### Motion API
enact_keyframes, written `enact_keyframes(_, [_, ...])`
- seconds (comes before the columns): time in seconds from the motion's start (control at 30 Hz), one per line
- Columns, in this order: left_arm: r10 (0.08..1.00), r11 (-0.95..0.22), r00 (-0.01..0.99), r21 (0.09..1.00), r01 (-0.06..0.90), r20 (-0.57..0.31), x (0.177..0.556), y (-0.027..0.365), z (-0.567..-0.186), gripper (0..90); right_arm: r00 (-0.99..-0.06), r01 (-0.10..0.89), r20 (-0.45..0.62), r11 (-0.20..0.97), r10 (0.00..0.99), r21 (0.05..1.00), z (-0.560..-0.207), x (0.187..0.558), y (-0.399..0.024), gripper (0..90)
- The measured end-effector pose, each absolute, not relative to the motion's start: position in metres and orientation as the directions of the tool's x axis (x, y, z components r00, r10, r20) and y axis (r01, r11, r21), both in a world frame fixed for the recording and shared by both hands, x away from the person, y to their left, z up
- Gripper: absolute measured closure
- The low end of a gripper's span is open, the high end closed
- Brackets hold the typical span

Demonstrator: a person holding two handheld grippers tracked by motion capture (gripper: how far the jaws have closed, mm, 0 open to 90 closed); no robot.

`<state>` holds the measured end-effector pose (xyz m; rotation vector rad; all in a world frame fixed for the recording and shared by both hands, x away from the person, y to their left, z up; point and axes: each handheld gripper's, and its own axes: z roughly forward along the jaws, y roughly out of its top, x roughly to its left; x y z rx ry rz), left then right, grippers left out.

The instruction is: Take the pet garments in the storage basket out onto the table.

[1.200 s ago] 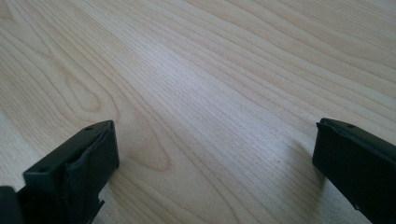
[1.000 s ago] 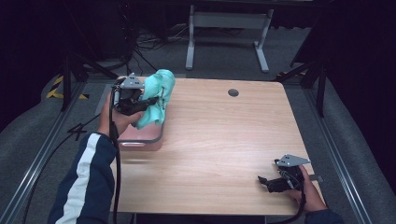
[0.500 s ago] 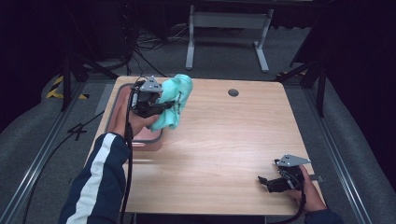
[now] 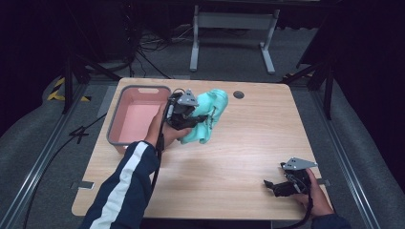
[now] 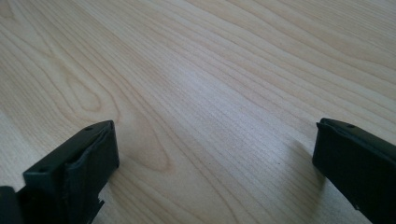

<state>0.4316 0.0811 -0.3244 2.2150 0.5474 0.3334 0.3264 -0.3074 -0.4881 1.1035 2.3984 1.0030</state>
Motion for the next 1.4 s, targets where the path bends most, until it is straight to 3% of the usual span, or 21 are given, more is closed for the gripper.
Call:
enact_keyframes(0.47, [0.458, -0.658, 0.888, 0.690, 0.301, 0.050, 0.431, 0.046, -0.370, 80.3, -0.653, 0.534, 0.003, 0.458, 0.757, 0.711, -0.488, 0.327, -0.307, 0.6])
enact_keyframes(1.4, [0.477, -0.739, 0.879, 0.546, 0.394, 0.012, 0.440, 0.030, -0.441, 76.0, -0.653, 0.535, 0.005, 0.457, 0.758, 0.710, -0.488, 0.326, -0.307, 0.5])
